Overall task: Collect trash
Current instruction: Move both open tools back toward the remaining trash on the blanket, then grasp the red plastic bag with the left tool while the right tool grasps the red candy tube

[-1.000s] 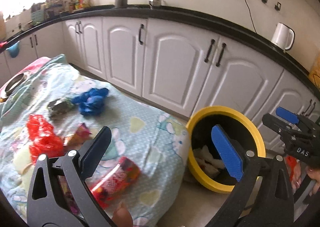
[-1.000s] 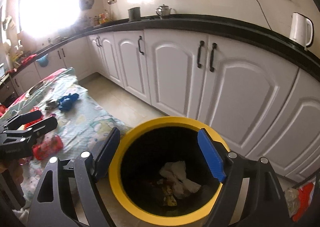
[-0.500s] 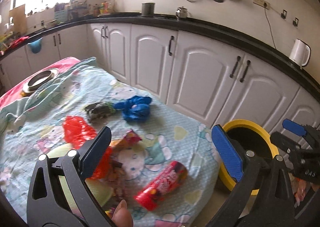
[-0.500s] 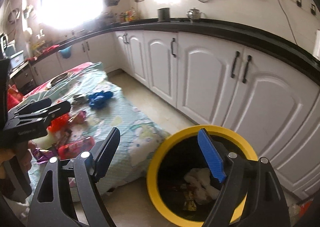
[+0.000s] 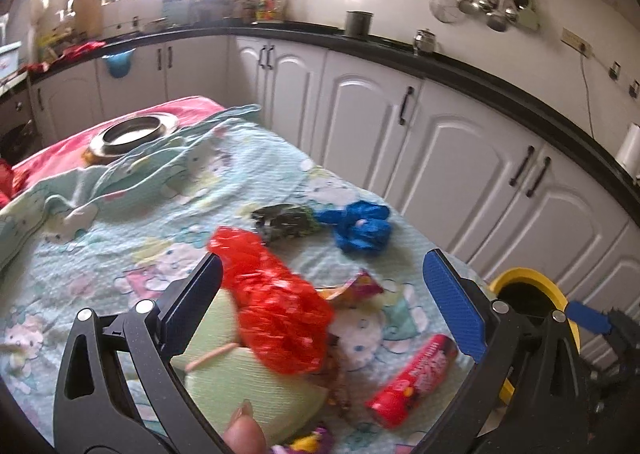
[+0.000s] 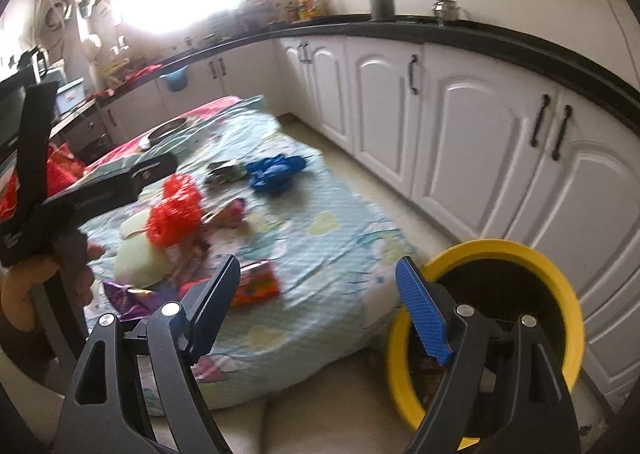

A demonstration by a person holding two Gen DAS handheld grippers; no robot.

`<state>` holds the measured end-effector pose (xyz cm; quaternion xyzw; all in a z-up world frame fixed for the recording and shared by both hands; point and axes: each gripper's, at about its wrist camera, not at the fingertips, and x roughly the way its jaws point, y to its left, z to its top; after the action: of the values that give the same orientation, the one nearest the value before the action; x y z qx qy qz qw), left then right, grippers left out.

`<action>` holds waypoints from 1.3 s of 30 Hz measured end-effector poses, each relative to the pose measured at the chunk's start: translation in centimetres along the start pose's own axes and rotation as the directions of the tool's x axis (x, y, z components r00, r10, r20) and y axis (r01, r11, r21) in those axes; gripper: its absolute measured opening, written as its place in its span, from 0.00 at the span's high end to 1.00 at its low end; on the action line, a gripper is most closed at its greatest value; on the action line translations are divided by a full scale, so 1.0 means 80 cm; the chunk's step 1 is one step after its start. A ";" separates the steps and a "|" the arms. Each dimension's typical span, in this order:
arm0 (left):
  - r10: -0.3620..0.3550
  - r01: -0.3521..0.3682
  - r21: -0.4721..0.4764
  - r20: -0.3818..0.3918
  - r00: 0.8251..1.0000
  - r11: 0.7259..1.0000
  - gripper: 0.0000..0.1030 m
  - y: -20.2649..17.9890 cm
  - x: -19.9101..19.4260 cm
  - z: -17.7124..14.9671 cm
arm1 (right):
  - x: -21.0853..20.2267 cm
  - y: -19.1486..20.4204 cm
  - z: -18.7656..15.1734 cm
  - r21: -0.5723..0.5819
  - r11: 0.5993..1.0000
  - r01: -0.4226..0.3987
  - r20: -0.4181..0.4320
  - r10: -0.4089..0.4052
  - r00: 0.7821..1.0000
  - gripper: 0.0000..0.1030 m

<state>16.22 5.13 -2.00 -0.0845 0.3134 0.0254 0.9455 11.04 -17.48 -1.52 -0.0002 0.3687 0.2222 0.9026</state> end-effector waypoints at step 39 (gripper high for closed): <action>-0.071 0.032 -0.150 -0.265 0.962 0.988 0.68 0.073 0.103 -0.006 | 0.139 0.042 -0.004 0.246 0.969 -0.032 -0.224 0.089 0.971 0.52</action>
<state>21.98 10.75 -8.12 -0.1633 0.4341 0.0116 0.8858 16.49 -10.04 -8.60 0.0943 0.4961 0.2019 0.8392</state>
